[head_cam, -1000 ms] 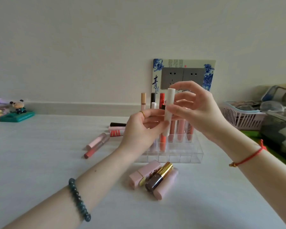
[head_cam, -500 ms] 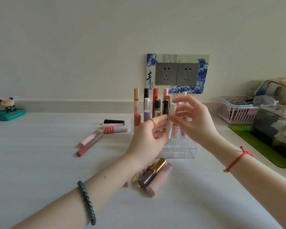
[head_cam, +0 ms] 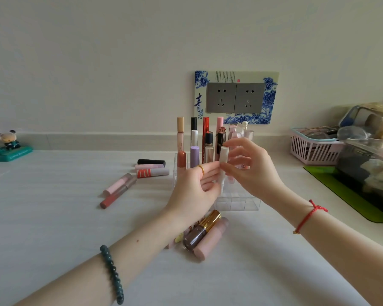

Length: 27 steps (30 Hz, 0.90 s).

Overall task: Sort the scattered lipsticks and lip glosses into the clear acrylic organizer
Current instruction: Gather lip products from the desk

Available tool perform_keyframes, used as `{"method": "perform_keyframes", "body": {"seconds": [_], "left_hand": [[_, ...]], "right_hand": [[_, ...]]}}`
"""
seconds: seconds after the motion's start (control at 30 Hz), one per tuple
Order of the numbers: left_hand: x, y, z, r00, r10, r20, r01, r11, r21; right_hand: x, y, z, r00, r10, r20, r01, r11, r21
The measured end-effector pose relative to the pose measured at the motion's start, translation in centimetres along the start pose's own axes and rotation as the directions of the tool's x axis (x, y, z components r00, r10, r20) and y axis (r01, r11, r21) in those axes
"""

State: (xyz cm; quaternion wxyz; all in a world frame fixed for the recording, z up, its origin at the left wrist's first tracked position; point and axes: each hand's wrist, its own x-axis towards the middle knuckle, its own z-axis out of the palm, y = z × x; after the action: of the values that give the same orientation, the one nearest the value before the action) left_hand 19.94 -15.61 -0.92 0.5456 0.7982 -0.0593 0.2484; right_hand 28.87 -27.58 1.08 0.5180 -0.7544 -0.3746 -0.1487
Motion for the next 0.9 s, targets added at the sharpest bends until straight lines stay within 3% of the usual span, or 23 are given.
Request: {"method": "perform_keyframes", "body": {"seconds": [0.53, 0.9], "left_hand": [[-0.4, 0.2, -0.2, 1.000, -0.008, -0.020, 0.009, 0.999, 0.035], [-0.5, 0.4, -0.7, 0.998, -0.017, -0.058, 0.019, 0.999, 0.036]], "right_hand": [[-0.3, -0.1, 0.4, 1.000, -0.015, 0.011, 0.015, 1.000, -0.016], [-0.2, -1.0, -0.1, 0.997, -0.008, -0.078, 0.008, 1.000, 0.000]]}}
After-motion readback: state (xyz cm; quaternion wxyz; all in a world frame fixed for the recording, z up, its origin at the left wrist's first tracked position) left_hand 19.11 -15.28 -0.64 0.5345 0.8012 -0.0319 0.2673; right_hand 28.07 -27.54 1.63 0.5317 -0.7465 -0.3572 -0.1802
